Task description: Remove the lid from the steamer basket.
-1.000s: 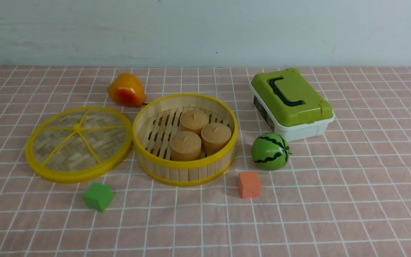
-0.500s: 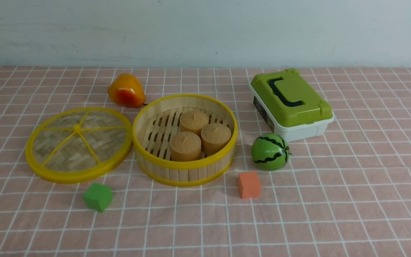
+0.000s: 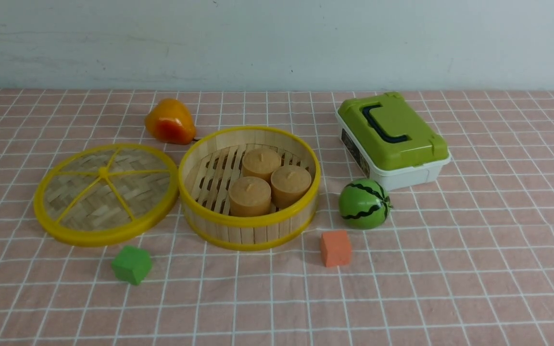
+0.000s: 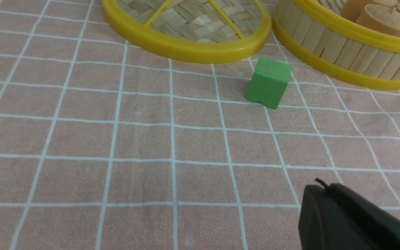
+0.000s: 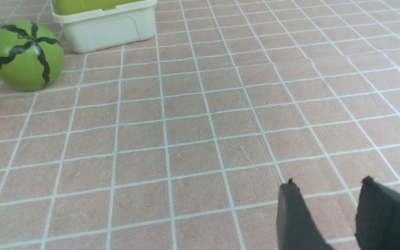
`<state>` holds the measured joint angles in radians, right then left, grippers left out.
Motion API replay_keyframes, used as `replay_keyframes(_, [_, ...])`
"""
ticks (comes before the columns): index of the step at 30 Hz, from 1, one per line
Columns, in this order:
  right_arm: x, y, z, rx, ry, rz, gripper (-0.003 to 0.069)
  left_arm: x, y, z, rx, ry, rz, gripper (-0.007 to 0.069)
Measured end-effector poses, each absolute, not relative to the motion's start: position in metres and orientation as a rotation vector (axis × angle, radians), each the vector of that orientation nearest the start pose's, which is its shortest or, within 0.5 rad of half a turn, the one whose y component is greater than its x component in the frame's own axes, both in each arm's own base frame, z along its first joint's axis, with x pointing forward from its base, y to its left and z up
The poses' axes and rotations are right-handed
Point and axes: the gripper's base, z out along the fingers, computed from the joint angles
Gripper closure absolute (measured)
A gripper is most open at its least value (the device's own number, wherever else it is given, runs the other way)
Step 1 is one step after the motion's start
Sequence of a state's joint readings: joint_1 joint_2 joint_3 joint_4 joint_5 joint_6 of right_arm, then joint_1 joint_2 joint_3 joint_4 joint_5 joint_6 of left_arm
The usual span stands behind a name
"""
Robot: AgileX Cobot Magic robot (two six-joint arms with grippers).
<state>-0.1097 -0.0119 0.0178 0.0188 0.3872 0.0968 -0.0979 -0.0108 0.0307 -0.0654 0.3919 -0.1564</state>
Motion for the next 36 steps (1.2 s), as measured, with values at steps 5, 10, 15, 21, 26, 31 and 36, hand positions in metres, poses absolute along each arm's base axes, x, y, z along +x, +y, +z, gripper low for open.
replay_keyframes(5, [0.0518,-0.0051,0.1730,0.205,1.865,0.010,0.0417,0.0517,-0.0072,0.1683,-0.093,1.899,-0.233,0.0637])
replay_keyframes(10, [0.0518,-0.0051,0.1730,0.205,1.865,0.010,0.0417,0.0517,-0.0072,0.1683,-0.093,1.899,-0.233,0.0637])
replay_keyframes(15, [0.0518,-0.0051,0.1730,0.205,1.865,0.010,0.0417,0.0516,-0.0072,0.1682,-0.092,1.900,-0.232,0.0636])
replay_keyframes(21, [0.0518,-0.0051,0.1730,0.205,1.865,0.010,0.0417,0.0516,-0.0072,0.1682,-0.092,1.900,-0.232,0.0635])
replay_keyframes(26, [0.0518,-0.0051,0.1730,0.205,1.865,0.010,0.0417,0.0516,-0.0072,0.1682,-0.092,1.900,-0.232,0.0629])
replay_keyframes(31, [0.0518,-0.0051,0.1730,0.205,1.865,0.010,0.0417,0.0516,-0.0072,0.1682,-0.092,1.900,-0.232,0.0627])
replay_keyframes(36, [0.0518,-0.0051,0.1730,0.205,1.865,0.010,0.0417,0.0516,-0.0072,0.1682,-0.092,1.900,-0.232,0.0626])
